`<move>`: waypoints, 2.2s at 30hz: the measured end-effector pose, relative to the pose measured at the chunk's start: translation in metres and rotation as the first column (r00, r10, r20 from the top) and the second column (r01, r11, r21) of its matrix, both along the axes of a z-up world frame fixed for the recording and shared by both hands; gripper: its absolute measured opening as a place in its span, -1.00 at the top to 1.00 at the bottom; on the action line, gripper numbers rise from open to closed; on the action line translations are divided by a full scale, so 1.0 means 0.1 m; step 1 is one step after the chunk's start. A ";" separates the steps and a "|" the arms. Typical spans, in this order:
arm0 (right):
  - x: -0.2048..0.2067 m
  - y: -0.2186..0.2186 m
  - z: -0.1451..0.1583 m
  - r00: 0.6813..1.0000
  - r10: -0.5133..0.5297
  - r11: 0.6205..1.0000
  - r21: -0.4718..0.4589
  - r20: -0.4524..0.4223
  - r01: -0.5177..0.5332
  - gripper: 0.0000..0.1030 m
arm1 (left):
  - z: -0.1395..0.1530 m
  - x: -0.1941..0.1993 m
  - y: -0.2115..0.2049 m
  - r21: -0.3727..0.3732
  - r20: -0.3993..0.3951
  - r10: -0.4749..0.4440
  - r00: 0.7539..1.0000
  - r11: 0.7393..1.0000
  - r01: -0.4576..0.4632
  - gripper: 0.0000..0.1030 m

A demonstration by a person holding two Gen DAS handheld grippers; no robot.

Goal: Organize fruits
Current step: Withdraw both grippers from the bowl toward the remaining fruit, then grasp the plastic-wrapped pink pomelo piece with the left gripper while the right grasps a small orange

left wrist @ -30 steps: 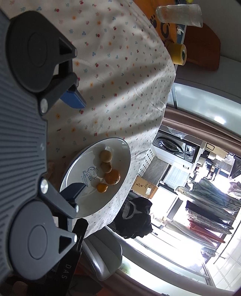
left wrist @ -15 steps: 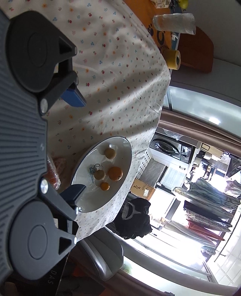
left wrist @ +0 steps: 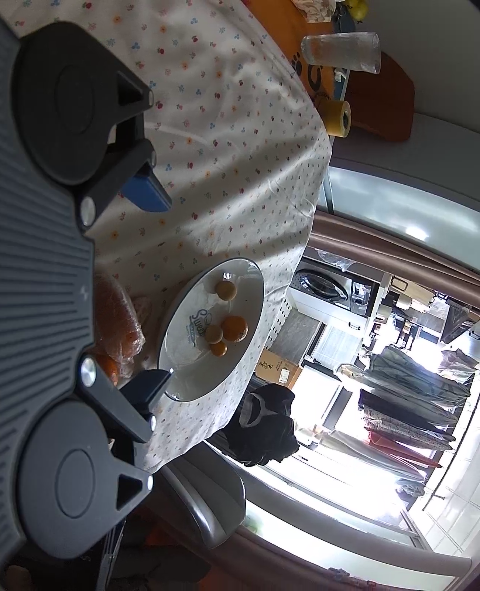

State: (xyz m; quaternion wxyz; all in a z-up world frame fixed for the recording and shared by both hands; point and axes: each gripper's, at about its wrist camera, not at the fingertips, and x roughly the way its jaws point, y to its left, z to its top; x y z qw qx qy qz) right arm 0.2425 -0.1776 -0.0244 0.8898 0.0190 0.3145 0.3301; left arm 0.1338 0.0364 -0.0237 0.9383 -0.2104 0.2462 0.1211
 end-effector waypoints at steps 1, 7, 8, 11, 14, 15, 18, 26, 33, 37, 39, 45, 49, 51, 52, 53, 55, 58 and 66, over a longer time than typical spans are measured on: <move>-0.03 -0.02 0.01 1.000 0.000 1.000 -0.004 0.006 0.000 -1.00 | 0.01 -0.02 -0.02 0.004 0.001 -0.007 1.000 1.000 0.007 -0.77; -0.15 -0.18 0.05 1.000 -0.016 1.000 0.003 0.021 0.016 -1.00 | 0.03 -0.15 -0.11 0.028 -0.001 -0.022 1.000 0.999 0.022 -0.77; -0.17 -0.20 0.06 1.000 -0.019 1.000 0.004 0.022 0.019 -1.00 | 0.03 -0.17 -0.12 0.032 -0.003 -0.023 1.000 0.999 0.023 -0.77; -0.23 -0.24 0.05 0.999 -0.021 1.000 0.006 0.025 0.021 -1.00 | 0.04 -0.24 -0.15 0.045 -0.005 -0.024 1.000 0.999 0.024 -0.77; -0.28 -0.28 0.03 1.000 -0.023 1.000 0.009 0.019 0.023 -1.00 | 0.04 -0.28 -0.18 0.050 -0.003 -0.027 1.000 0.998 0.027 -0.77; -0.29 -0.29 0.03 1.000 -0.023 1.000 0.010 0.018 0.023 -1.00 | 0.05 -0.29 -0.19 0.050 -0.005 -0.025 1.000 0.998 0.026 -0.77; -0.34 -0.32 0.03 1.000 -0.020 1.000 0.012 0.023 0.019 -1.00 | 0.05 -0.31 -0.21 0.050 -0.012 -0.026 1.000 0.998 0.027 -0.77; -0.40 -0.44 0.06 0.999 -0.029 0.999 0.029 0.033 0.028 -1.00 | 0.07 -0.34 -0.24 0.060 -0.015 -0.034 0.999 0.998 0.035 -0.77; -0.41 -0.55 0.04 0.998 -0.049 0.998 0.043 0.026 0.048 -1.00 | 0.08 -0.32 -0.30 0.093 -0.029 -0.043 0.999 0.995 0.046 -0.77; -0.41 -0.59 0.01 0.998 -0.051 0.998 0.046 0.020 0.050 -1.00 | 0.05 -0.29 -0.32 0.097 -0.036 -0.057 0.998 0.993 0.061 -0.77; -0.41 -0.59 0.00 0.999 -0.051 0.998 0.047 0.018 0.050 -1.00 | 0.03 -0.27 -0.33 0.100 -0.040 -0.063 0.997 0.993 0.067 -0.77; -0.39 -0.62 -0.08 0.999 -0.049 0.998 0.045 0.008 0.048 -1.00 | -0.07 -0.20 -0.33 0.097 -0.063 -0.072 0.995 0.992 0.078 -0.77; -0.38 -0.63 -0.15 0.999 -0.045 0.998 0.045 -0.006 0.045 -1.00 | -0.15 -0.14 -0.31 0.089 -0.081 -0.077 0.994 0.992 0.085 -0.77; -0.37 -0.63 -0.19 0.999 -0.040 0.998 0.050 -0.012 0.041 -1.00 | -0.19 -0.11 -0.30 0.088 -0.088 -0.082 0.993 0.992 0.090 -0.77; -0.36 -0.63 -0.20 0.999 -0.037 0.998 0.053 -0.016 0.038 -1.00 | -0.21 -0.10 -0.30 0.088 -0.092 -0.083 0.992 0.992 0.091 -0.77; -0.35 -0.62 -0.22 0.999 -0.033 0.998 0.056 -0.021 0.035 -1.00 | -0.23 -0.08 -0.29 0.087 -0.095 -0.083 0.992 0.992 0.091 -0.77; -0.34 -0.61 -0.26 0.999 -0.026 0.998 0.058 -0.029 0.027 -0.98 | -0.27 -0.05 -0.27 0.080 -0.098 -0.083 0.992 0.993 0.091 -0.77; -0.31 -0.59 -0.31 0.999 -0.016 0.998 0.057 -0.034 0.018 -0.89 | -0.33 0.00 -0.25 0.064 -0.097 -0.089 0.991 0.993 0.096 -0.76; -0.16 -0.50 -0.43 0.996 0.004 0.998 0.065 -0.089 0.002 -0.50 | -0.47 0.19 -0.26 0.063 -0.115 -0.126 0.985 0.989 0.134 -0.72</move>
